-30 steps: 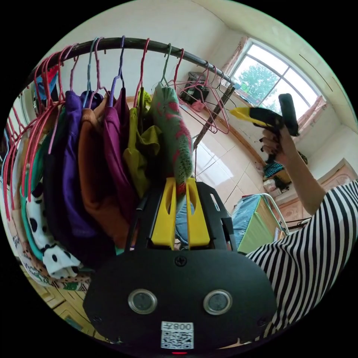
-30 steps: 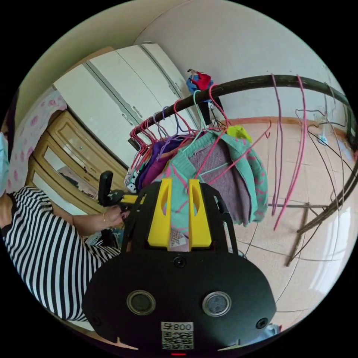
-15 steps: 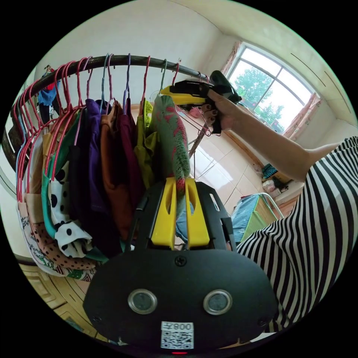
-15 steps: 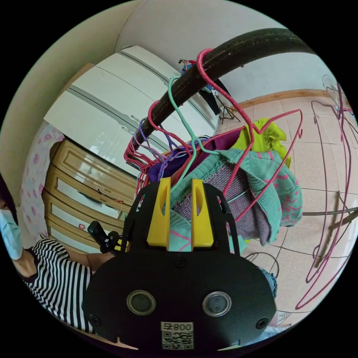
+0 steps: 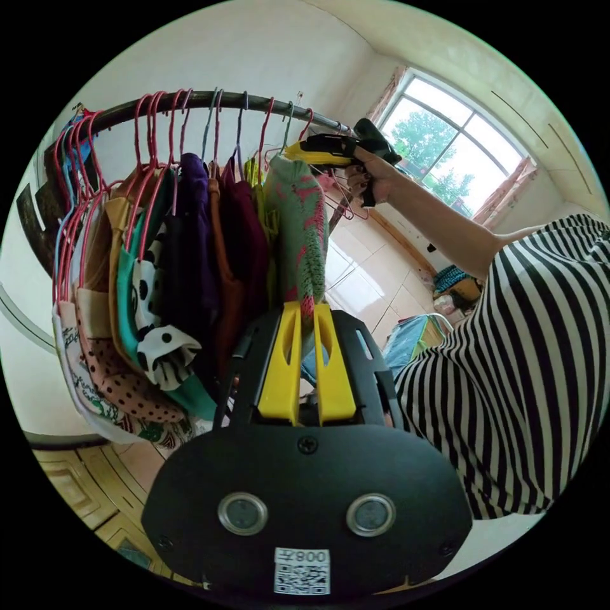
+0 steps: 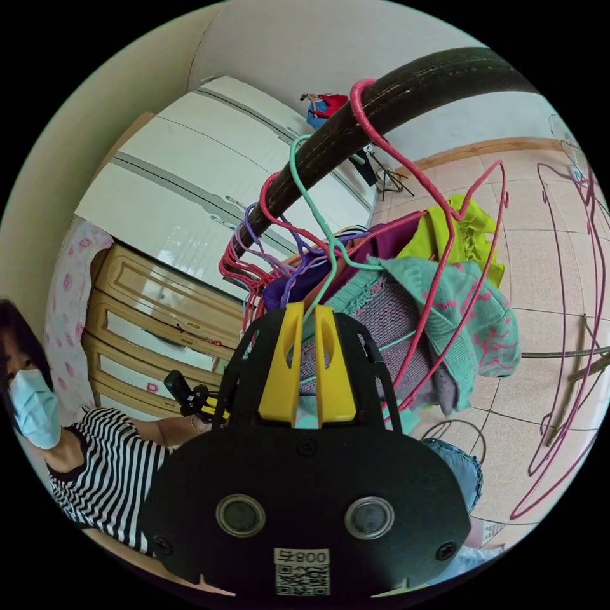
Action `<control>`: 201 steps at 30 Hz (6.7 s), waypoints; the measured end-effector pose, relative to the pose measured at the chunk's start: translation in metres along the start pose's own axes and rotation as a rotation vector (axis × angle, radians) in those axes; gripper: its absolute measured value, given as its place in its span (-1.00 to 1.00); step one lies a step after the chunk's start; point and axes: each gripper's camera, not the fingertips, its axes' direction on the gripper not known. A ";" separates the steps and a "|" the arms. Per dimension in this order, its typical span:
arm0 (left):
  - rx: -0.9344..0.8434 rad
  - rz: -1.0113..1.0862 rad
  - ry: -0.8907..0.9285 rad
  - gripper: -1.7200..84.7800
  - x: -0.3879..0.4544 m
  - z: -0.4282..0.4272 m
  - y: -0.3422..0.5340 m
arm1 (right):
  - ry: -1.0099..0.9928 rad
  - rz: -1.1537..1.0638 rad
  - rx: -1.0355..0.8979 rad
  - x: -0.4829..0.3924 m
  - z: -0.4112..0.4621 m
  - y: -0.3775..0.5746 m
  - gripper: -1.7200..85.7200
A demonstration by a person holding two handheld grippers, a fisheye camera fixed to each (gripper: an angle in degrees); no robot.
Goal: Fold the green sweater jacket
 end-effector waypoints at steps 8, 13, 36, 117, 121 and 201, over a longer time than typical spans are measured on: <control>-0.002 -0.030 0.028 -0.90 -0.027 -0.007 0.051 | 0.006 -0.002 -0.043 0.019 0.018 0.005 -0.92; -0.031 -0.011 0.045 -0.90 -0.036 0.003 0.081 | 0.001 0.017 -0.037 0.032 0.020 0.011 -0.95; -0.033 -0.040 0.167 -0.90 -0.053 0.053 0.113 | -0.225 0.039 -0.072 0.009 0.047 0.111 -0.84; -0.006 1.118 1.748 -0.89 0.435 -0.736 -0.375 | 0.007 -0.010 1.417 -1.133 -0.284 0.947 -0.96; -0.142 1.197 1.935 -0.89 0.529 -0.809 -0.352 | 0.150 -0.021 1.500 -1.238 -0.274 0.997 -0.96; -0.680 1.406 2.162 -0.89 1.294 -1.211 -0.453 | 2.304 1.681 1.456 -2.214 -0.181 0.551 -0.95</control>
